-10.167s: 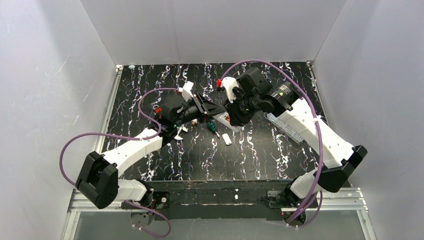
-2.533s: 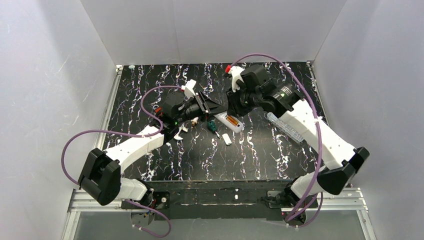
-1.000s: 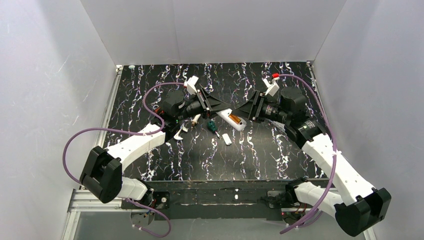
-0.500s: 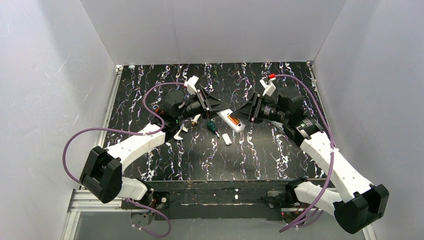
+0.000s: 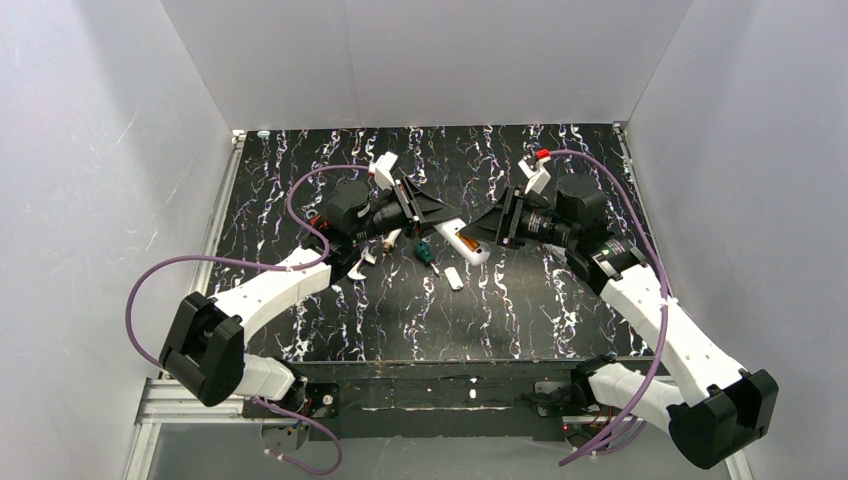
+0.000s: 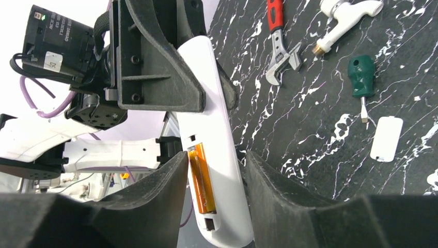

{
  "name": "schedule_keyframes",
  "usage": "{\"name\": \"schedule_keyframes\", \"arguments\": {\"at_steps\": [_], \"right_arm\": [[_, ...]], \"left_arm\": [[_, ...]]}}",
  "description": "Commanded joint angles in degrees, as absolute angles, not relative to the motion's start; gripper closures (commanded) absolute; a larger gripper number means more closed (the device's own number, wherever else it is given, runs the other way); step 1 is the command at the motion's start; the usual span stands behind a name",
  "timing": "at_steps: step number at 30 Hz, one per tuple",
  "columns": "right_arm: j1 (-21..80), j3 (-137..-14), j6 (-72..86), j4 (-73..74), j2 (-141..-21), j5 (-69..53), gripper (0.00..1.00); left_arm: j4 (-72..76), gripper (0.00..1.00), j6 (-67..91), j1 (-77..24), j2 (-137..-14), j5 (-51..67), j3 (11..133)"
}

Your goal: Load the batteries into the remote control

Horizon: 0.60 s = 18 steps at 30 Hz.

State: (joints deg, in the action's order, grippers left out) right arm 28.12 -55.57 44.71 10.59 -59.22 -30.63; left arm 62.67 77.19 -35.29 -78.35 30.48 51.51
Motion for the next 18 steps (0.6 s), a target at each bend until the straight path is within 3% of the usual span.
{"name": "schedule_keyframes", "arguments": {"at_steps": [1, 5, 18], "right_arm": [[28.2, -55.0, 43.4, 11.0, -57.7, -33.6, 0.45], [28.3, -54.3, 43.3, 10.7, -57.4, -35.1, 0.45], [28.2, -53.9, 43.5, 10.0, -58.2, -35.2, 0.76]], "left_arm": [[67.7, 1.0, 76.8, -35.4, -76.6, 30.8, 54.3], [68.1, 1.0, 77.1, -35.4, -77.1, 30.8, 54.7], [67.8, 1.0, 76.9, -35.4, -77.0, 30.9, 54.8]]}}
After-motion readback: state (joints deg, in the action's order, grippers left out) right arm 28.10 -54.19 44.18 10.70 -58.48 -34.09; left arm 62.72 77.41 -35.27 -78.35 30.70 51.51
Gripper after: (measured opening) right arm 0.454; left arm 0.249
